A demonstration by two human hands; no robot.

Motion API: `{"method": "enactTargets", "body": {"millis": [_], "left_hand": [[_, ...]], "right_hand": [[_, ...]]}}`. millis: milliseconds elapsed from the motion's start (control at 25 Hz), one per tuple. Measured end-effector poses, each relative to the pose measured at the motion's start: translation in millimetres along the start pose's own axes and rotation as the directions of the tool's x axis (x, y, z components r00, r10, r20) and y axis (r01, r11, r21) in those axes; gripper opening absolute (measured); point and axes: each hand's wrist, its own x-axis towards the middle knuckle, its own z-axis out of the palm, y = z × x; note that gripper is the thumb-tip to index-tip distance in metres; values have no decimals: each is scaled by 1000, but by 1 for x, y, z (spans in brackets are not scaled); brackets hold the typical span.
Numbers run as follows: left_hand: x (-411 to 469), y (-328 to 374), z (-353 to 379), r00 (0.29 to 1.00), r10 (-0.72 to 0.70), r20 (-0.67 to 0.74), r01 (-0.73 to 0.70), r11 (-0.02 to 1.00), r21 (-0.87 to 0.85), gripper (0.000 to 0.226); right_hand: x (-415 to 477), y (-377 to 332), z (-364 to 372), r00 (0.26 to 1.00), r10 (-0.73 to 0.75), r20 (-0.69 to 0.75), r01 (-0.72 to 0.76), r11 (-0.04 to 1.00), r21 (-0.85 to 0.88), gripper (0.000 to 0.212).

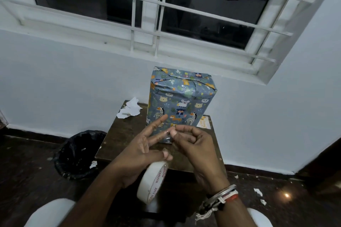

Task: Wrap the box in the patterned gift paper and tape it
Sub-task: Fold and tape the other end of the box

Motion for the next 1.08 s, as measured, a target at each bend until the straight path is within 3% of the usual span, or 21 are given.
{"method": "enactTargets", "body": {"millis": [200, 360, 520, 880, 1080], "left_hand": [[-4, 20, 18, 998, 58, 21, -60, 993, 105, 94], [-4, 49, 26, 991, 120, -59, -109, 981, 158, 93], [8, 83, 28, 983, 174, -65, -161, 972, 169, 90], [47, 109, 25, 979, 160, -123, -139, 977, 161, 98], [51, 104, 26, 981, 167, -101, -140, 963, 231, 97]], "right_hand": [[-10, -30, 3, 998, -22, -52, 22, 1000, 3, 26], [-17, -65, 2, 984, -168, -54, 160, 979, -127, 24], [-1, -108, -12, 959, -270, -84, 258, 957, -134, 25], [76, -160, -13, 953, -278, 124, 304, 857, -416, 34], [95, -164, -35, 960, -278, 11, 249, 843, -476, 38]]}}
